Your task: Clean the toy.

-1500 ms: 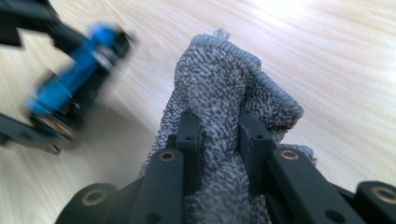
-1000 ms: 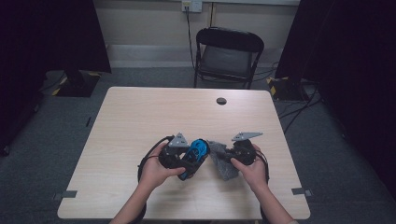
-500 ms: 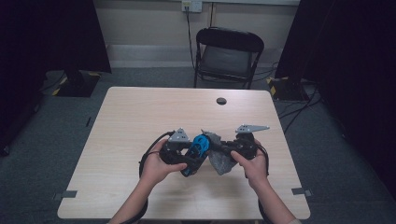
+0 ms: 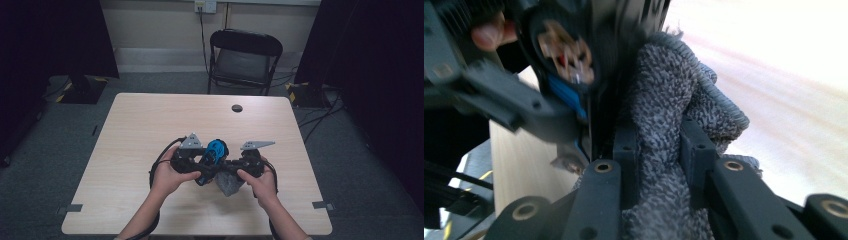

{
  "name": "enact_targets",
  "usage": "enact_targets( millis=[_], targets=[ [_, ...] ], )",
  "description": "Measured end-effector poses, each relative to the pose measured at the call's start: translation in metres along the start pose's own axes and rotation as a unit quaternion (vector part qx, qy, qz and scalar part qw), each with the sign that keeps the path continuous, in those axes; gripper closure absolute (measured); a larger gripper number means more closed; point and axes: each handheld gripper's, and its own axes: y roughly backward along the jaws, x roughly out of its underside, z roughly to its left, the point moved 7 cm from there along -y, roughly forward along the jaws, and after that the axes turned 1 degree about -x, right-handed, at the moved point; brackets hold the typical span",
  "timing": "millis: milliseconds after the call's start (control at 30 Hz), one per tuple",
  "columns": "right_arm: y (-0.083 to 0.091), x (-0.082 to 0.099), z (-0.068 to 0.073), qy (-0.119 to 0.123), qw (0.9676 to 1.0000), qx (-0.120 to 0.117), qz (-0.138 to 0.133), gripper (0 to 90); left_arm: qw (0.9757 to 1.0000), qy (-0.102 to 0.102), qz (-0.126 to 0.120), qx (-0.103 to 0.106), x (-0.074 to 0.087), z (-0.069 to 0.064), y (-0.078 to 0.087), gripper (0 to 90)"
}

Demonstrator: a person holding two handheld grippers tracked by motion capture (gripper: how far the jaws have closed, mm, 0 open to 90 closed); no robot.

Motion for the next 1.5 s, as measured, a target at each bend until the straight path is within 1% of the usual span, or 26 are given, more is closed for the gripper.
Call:
enact_targets(
  millis=[67, 200, 300, 367, 400, 433, 467, 533, 633, 700, 733, 867, 933, 1000, 1033, 1133, 1233, 1333, 1400, 1500],
  targets=[
    [-0.005, 0.006, 0.000, -0.010, 0.9999, -0.009, 0.002, 74.4, 1.0000, 0.000, -0.001, 0.000, -0.001, 0.000, 0.001, 26.8],
    [-0.015, 0.019, 0.002, -0.005, 0.9996, -0.011, 0.025, 74.4, 1.0000, 0.003, -0.008, 0.000, -0.004, 0.001, 0.002, 26.8],
    [-0.018, 0.023, 0.004, 0.005, 0.9991, -0.006, 0.042, 74.4, 0.9999, 0.003, -0.009, 0.001, -0.005, 0.000, 0.003, 26.8],
    [-0.016, 0.023, 0.002, 0.015, 0.9987, 0.009, 0.047, 74.3, 0.9999, 0.005, -0.011, 0.003, -0.004, -0.001, 0.003, 26.8],
    [-0.013, 0.022, 0.000, 0.019, 0.9985, 0.018, 0.047, 74.3, 0.9999, 0.005, -0.010, 0.002, -0.004, -0.001, 0.003, 26.8],
    [-0.011, 0.020, -0.002, 0.017, 0.9988, 0.022, 0.041, 74.3, 0.9999, 0.004, -0.010, 0.002, -0.003, -0.001, 0.003, 26.8],
    [-0.005, 0.016, -0.005, 0.009, 0.9993, 0.023, 0.030, 74.3, 1.0000, 0.001, -0.008, 0.002, -0.002, 0.000, 0.003, 26.8],
    [0.004, 0.010, -0.009, 0.006, 0.9993, 0.031, 0.018, 74.3, 1.0000, 0.003, -0.008, 0.000, 0.000, 0.000, 0.003, 26.8],
    [0.019, -0.003, -0.014, 0.014, 0.9988, 0.047, 0.007, 74.3, 1.0000, 0.005, -0.005, -0.002, 0.003, 0.001, 0.003, 26.8],
    [0.026, -0.009, -0.017, 0.023, 0.9979, 0.060, 0.006, 74.3, 1.0000, 0.007, -0.004, -0.001, 0.006, 0.002, 0.002, 26.8],
    [0.031, -0.013, -0.019, 0.027, 0.9975, 0.065, 0.005, 74.4, 1.0000, 0.004, -0.001, -0.003, 0.007, 0.003, 0.002, 26.8],
    [0.045, -0.026, -0.022, 0.034, 0.9967, 0.074, -0.007, 74.3, 0.9999, 0.011, 0.000, -0.002, 0.011, 0.005, 0.002, 26.8],
    [0.049, -0.030, -0.021, 0.034, 0.9968, 0.071, -0.012, 74.4, 0.9999, 0.012, 0.002, -0.004, 0.012, 0.006, 0.001, 26.8],
    [0.051, -0.033, -0.019, 0.038, 0.9967, 0.070, -0.014, 74.3, 0.9999, 0.014, 0.004, -0.002, 0.013, 0.006, 0.000, 26.8],
    [0.050, -0.034, -0.017, 0.040, 0.9970, 0.064, -0.017, 74.3, 0.9999, 0.014, 0.004, -0.002, 0.014, 0.005, -0.001, 26.8],
    [0.045, -0.033, -0.013, 0.043, 0.9975, 0.055, -0.014, 74.4, 0.9999, 0.015, 0.005, 0.001, 0.014, 0.004, -0.003, 26.8],
    [0.036, -0.031, -0.007, 0.048, 0.9978, 0.044, -0.007, 74.4, 0.9999, 0.013, 0.007, 0.003, 0.013, 0.003, -0.005, 26.8],
    [0.030, -0.028, -0.003, 0.052, 0.9978, 0.041, 0.001, 74.4, 0.9999, 0.014, 0.004, 0.004, 0.012, 0.003, -0.006, 26.8],
    [0.026, -0.026, -0.002, 0.053, 0.9979, 0.038, 0.005, 74.4, 0.9999, 0.011, 0.006, 0.001, 0.012, 0.004, -0.006, 26.8],
    [0.020, -0.022, -0.001, 0.054, 0.9979, 0.034, 0.012, 74.4, 0.9999, 0.016, 0.005, 0.002, 0.011, 0.005, -0.004, 26.8]
  ],
)
